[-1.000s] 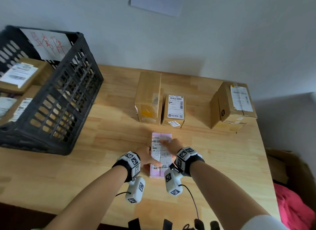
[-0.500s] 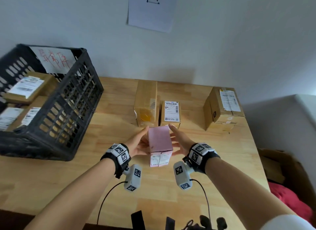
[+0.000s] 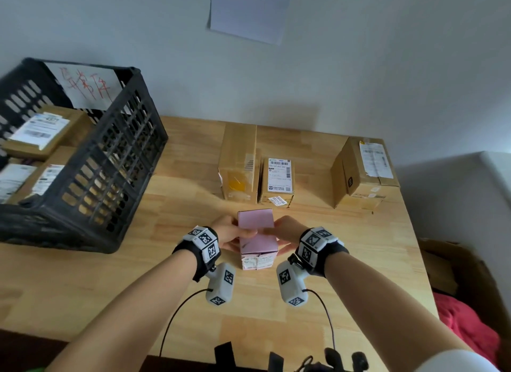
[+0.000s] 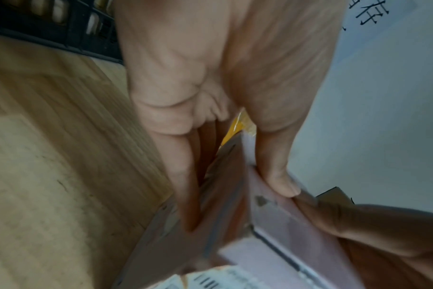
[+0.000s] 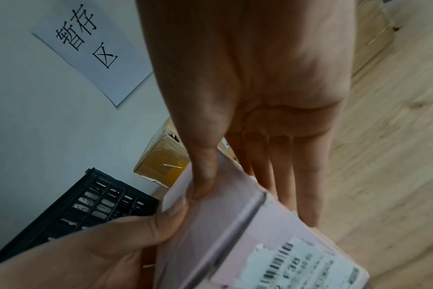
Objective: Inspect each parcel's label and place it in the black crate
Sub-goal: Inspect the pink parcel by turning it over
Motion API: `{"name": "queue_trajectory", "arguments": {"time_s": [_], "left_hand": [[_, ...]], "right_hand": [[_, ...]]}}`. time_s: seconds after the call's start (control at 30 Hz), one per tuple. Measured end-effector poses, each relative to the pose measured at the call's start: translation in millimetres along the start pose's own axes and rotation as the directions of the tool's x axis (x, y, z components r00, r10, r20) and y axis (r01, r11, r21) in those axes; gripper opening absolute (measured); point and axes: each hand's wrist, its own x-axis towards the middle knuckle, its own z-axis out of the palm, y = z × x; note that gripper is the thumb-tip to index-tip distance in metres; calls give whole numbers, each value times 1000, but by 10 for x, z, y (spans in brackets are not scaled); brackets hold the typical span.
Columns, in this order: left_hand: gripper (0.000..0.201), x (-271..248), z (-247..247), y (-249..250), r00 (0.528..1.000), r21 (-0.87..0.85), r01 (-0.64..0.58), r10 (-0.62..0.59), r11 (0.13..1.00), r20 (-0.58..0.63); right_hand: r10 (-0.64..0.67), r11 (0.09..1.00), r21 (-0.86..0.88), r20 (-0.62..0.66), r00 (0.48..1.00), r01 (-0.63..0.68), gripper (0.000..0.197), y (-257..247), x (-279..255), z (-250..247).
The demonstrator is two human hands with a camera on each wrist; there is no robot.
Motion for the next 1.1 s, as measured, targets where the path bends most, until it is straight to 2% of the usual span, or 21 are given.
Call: {"name": "queue_trajectory", "arguments": {"time_s": [0.1,0.2,0.5,0.7,0.8,0.9,1.0,1.1], "left_hand": [[40,40,-7,15,1000,35,5,-5,999,-4],[29,60,4,21,1000,76,-7,9,997,-18],[28,81,5,36,1000,104,-12,13,994,-12],[33,-12,0,29,1000,-12,11,-10,1000,29],[27,-39,-142,81,997,-267,47,-30,962,66],[52,-42,-278,113,996,-471,71,-36,879,84],[49,-104,-275,80,998,-441,50,-33,896,45],[31,-123,-182,-48,999,-322,31,-39,946,-16]], "right_hand": [[16,1000,-7,6,1000,-16,46,-42,23,-23],[35,999,-8,0,999,-35,43,-76,60,-39],[41,999,0,2,999,-41,40,-93,67,-36],[19,995,103,5,1000,-19,51,2,-61,-30],[-13,950,313,21,1000,5,39,6,-179,-67],[-49,875,482,-3,999,45,40,5,-259,-102],[-15,850,526,-47,999,37,53,0,-223,-96],[-8,904,427,16,1000,1,57,85,-150,-7]]}}
